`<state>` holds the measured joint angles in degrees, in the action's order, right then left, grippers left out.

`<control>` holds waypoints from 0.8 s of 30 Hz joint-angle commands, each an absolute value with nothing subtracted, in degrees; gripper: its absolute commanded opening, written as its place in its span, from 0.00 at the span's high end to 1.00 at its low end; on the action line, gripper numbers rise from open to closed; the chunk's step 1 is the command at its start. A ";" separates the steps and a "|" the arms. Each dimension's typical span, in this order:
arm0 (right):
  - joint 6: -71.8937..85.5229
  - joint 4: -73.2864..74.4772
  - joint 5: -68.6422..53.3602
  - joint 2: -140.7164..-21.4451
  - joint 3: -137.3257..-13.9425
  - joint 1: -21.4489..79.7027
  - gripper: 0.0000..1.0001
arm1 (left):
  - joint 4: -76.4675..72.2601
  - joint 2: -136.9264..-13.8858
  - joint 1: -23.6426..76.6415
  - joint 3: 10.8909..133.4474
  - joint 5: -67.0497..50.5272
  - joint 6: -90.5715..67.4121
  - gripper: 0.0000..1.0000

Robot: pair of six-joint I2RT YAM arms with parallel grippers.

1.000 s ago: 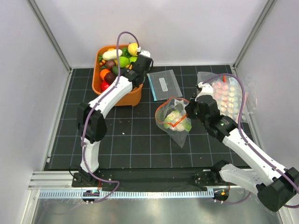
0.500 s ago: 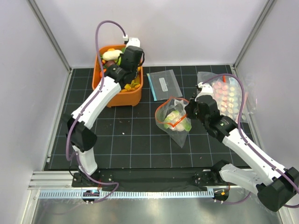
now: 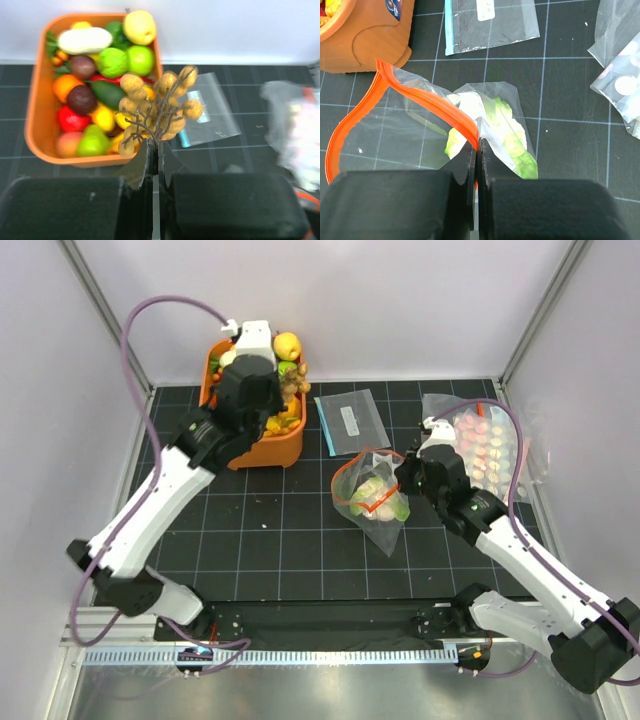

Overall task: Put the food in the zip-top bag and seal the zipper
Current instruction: Pick up the fake fruit from the bin, then place the fake fruit in the zipper food storage bag.

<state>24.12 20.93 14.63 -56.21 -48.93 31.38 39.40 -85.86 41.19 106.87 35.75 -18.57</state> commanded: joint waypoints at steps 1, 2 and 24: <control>23.99 18.46 13.97 -54.58 -48.69 31.38 0.99 | 32.12 -76.84 42.10 96.82 29.64 -26.35 1.00; 23.99 18.20 13.97 -54.32 -48.43 31.29 0.99 | 28.77 -73.25 42.62 92.68 26.83 -28.54 1.00; 25.05 16.00 11.95 -52.91 -47.20 31.20 0.99 | 3.52 -58.09 46.85 64.69 -13.70 -45.26 1.00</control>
